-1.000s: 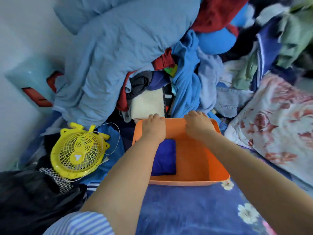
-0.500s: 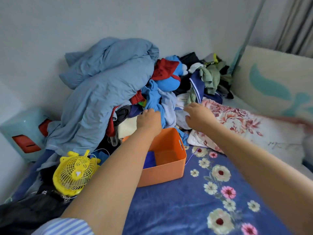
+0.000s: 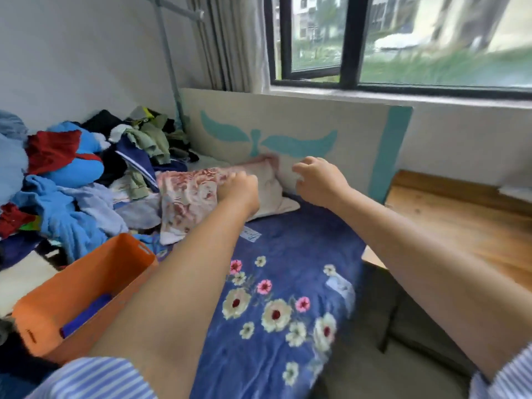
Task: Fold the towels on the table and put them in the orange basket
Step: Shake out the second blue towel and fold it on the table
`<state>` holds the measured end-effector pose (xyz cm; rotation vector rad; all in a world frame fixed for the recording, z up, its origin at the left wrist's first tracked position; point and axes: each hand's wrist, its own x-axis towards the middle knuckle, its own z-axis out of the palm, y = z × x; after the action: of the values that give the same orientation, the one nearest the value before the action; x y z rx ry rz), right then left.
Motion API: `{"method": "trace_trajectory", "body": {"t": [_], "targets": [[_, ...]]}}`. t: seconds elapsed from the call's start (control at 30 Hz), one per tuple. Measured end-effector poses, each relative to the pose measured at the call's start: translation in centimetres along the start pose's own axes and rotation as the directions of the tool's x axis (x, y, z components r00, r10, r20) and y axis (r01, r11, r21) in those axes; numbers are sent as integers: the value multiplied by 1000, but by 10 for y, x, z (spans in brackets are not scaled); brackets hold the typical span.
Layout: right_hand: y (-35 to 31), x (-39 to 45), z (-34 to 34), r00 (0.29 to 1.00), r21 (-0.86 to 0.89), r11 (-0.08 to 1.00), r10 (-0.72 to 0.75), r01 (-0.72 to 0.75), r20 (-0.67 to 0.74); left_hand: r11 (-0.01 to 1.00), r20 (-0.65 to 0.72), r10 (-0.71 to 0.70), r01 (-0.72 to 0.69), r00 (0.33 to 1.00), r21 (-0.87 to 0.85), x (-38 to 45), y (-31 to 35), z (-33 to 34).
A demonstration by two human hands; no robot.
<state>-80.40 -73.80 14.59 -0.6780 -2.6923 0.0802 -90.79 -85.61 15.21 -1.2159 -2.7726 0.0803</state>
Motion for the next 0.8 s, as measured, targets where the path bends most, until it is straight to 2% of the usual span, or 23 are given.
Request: {"method": "trace_trajectory", "body": {"t": [0.13, 0.3, 0.37, 0.57, 0.8], "targets": [[101, -58, -40, 982, -39, 982, 186, -187, -29, 975, -49, 220, -221, 974, -20, 7, 126, -14], [254, -138, -91, 935, -128, 926, 352, -355, -51, 887, -105, 453, -460, 885, -51, 2, 312, -31], [298, -162, -107, 908, -64, 906, 412, -417, -76, 859, -108, 501, -508, 859, -58, -1, 368, -34], [451, -251, -157, 797, -56, 798, 591, -600, -125, 740, -144, 650, -665, 746, -104, -13, 547, -46], [573, -331, -191, 635, 13, 644, 758, -765, -153, 628, -126, 759, -769, 639, -123, -19, 692, -53]]}}
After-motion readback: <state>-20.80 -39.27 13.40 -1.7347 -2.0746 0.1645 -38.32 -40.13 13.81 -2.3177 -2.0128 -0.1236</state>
